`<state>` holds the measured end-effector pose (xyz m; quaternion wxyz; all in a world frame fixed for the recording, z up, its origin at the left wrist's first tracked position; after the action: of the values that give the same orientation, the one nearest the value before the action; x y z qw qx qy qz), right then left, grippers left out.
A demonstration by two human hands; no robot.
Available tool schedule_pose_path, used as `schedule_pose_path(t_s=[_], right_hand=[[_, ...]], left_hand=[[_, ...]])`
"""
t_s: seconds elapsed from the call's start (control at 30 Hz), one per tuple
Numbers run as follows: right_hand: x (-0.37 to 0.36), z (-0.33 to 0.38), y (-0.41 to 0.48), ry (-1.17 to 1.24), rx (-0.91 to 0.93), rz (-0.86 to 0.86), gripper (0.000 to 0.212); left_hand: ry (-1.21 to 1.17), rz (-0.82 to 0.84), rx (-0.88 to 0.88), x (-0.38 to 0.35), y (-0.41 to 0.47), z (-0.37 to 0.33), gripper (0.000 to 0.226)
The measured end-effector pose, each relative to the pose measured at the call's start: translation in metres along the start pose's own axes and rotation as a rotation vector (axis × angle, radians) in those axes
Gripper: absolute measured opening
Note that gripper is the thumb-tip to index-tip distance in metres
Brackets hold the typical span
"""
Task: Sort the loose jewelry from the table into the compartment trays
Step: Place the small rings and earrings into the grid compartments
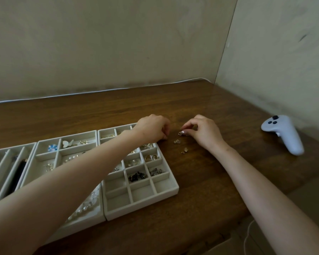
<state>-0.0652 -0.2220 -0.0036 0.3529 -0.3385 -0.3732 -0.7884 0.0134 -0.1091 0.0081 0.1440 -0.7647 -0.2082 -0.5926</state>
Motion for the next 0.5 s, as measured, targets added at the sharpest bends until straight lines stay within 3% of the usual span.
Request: schedule_pose_path(t_s=[0.17,0.33,0.5], right_hand=[[0.001,0.001,0.001,0.055,-0.009,0.006,0.012],[0.011,0.006,-0.004,0.506,-0.108,0.040,0.009],[0.006,0.012,-0.007,0.638,-0.116,0.129,0.018]], left_hand=[[-0.055,-0.128,-0.027,0.008,-0.002,-0.002,0.014],[-0.218,-0.285,-0.097,0.018,-0.005,-0.010,0.020],[-0.307,-0.378,-0.176,0.024,-0.009,-0.023,0.033]])
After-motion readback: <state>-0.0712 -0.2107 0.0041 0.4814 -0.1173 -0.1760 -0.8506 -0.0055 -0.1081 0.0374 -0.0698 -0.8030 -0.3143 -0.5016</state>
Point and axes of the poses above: each hand's wrist, its own y-axis towards the middle knuckle, its own x-axis out of the back of the hand, z = x × y, the point moved 8 cm from there along y, towards the middle knuckle, and after that the axes turned 3 degrees about -z, right-handed, at the moved point
